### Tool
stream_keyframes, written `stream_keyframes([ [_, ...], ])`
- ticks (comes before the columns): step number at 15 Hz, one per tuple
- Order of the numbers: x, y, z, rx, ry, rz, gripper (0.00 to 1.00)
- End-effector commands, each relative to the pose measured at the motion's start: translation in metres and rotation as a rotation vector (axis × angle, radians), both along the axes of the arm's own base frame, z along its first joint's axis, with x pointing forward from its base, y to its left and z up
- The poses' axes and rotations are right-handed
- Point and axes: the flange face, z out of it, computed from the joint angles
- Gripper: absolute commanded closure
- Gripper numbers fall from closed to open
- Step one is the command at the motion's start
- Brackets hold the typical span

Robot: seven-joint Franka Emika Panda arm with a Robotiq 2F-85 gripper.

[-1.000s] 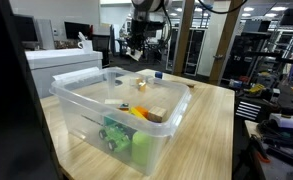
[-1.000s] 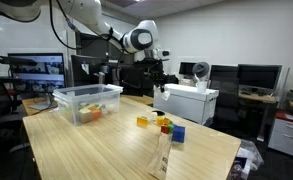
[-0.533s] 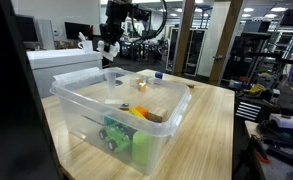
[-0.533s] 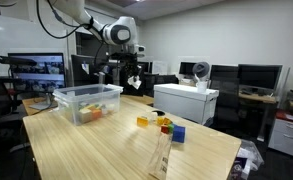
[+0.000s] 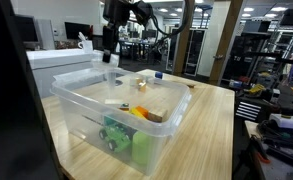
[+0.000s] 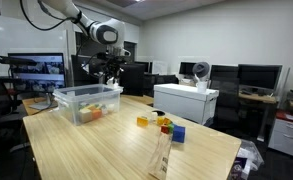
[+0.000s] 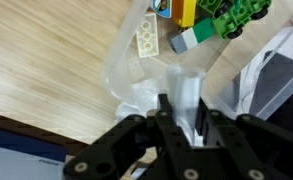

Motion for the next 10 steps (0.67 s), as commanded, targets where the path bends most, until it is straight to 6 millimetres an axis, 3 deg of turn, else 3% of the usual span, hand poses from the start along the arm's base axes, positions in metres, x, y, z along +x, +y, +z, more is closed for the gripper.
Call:
stream_keyframes([
  [1, -0.036, 0.002, 0.006, 0.020, 0.039, 0.122, 0.94],
  [2, -0.040, 0.000, 0.005, 0.004, 0.043, 0.130, 0.94],
  [3, -0.043, -0.001, 0.004, -0.003, 0.060, 0.139, 0.49],
  [4, -0.045, -0.002, 0.003, -0.006, 0.069, 0.143, 0.47],
  [7, -0.037, -0.017, 0.001, -0.020, 0.080, 0.089, 0.25],
  [10, -0.023, -0.049, -0.003, -0.039, 0.065, 0.013, 0.05],
])
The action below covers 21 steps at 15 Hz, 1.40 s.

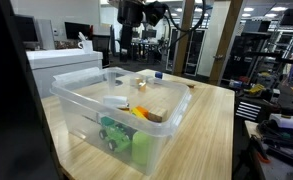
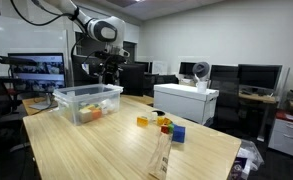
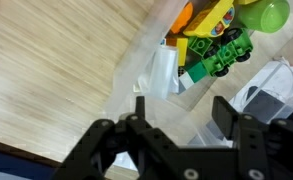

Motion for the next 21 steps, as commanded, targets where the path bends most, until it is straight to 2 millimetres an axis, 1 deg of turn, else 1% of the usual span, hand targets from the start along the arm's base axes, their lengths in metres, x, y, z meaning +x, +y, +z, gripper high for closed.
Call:
stream_keyframes([
  [1, 0.014, -0.044, -0.006, -0.046, -0.013, -0.097, 0.02],
  [2, 0.019, -0.067, -0.012, -0.075, -0.026, -0.137, 0.00],
  [4, 0.028, -0.116, -0.031, -0.140, -0.052, -0.218, 0.00],
  [5, 0.030, -0.144, -0.048, -0.177, -0.054, -0.265, 0.00],
  [6, 0.032, -0.162, -0.066, -0.207, -0.042, -0.297, 0.00],
  [8, 0.035, -0.178, -0.092, -0.235, -0.017, -0.327, 0.00],
  [9, 0.037, -0.184, -0.108, -0.247, -0.005, -0.332, 0.00],
  [10, 0.040, -0.185, -0.121, -0.255, 0.007, -0.330, 0.00],
  [12, 0.045, -0.181, -0.145, -0.264, 0.035, -0.321, 0.00],
  [15, 0.049, -0.173, -0.168, -0.264, 0.058, -0.294, 0.00],
  [18, 0.056, -0.175, -0.173, -0.277, 0.050, -0.280, 0.00],
  [19, 0.057, -0.176, -0.173, -0.281, 0.045, -0.280, 0.09],
  [20, 0.058, -0.176, -0.173, -0.284, 0.048, -0.277, 0.26],
  [21, 0.057, -0.177, -0.173, -0.287, 0.049, -0.274, 0.33],
])
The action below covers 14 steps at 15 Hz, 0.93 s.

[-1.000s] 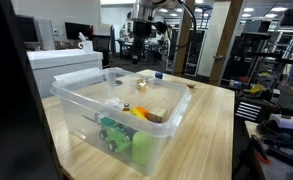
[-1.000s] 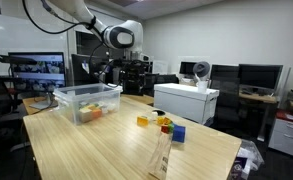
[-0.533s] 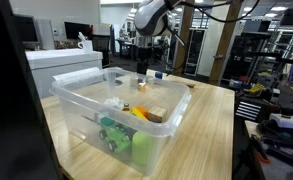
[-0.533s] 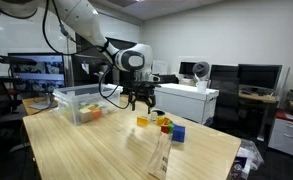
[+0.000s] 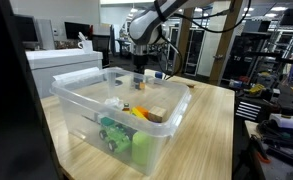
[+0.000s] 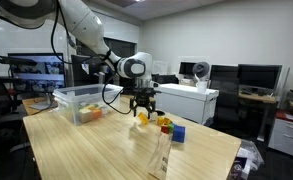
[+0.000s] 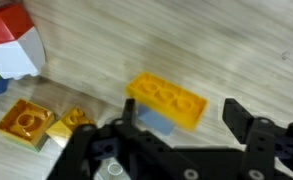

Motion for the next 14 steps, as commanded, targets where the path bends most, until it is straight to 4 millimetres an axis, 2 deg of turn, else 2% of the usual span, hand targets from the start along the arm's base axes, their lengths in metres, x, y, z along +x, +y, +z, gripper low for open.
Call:
stream_keyframes([
  [1, 0.002, -0.001, -0.006, -0.020, 0.003, -0.005, 0.40],
  [6, -0.004, -0.003, -0.010, -0.016, 0.021, -0.027, 0.75],
  [8, 0.000, -0.004, 0.002, -0.013, -0.001, -0.037, 0.88],
  [10, 0.012, 0.001, 0.033, 0.005, -0.045, -0.055, 0.89],
  [11, 0.023, 0.008, 0.060, 0.019, -0.085, -0.062, 0.89],
  [12, 0.037, 0.023, 0.099, 0.053, -0.156, -0.066, 0.89],
  [14, 0.049, 0.057, 0.146, 0.114, -0.223, -0.038, 0.89],
])
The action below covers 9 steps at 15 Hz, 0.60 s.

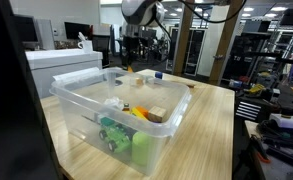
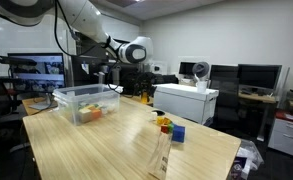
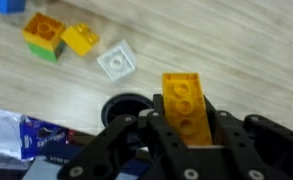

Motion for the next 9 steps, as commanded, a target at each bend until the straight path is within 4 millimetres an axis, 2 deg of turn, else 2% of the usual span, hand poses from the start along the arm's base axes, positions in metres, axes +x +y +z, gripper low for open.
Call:
stream_keyframes([
  [1, 0.008, 0.057, 0.081, 0.102, -0.084, 0.044, 0.89],
  [3, 0.000, 0.099, 0.107, 0.162, -0.093, 0.114, 0.89],
  [5, -0.014, 0.133, 0.121, 0.217, -0.072, 0.178, 0.89],
  [7, -0.030, 0.157, 0.124, 0.251, -0.025, 0.230, 0.89],
  [9, -0.047, 0.170, 0.119, 0.264, 0.030, 0.266, 0.89],
])
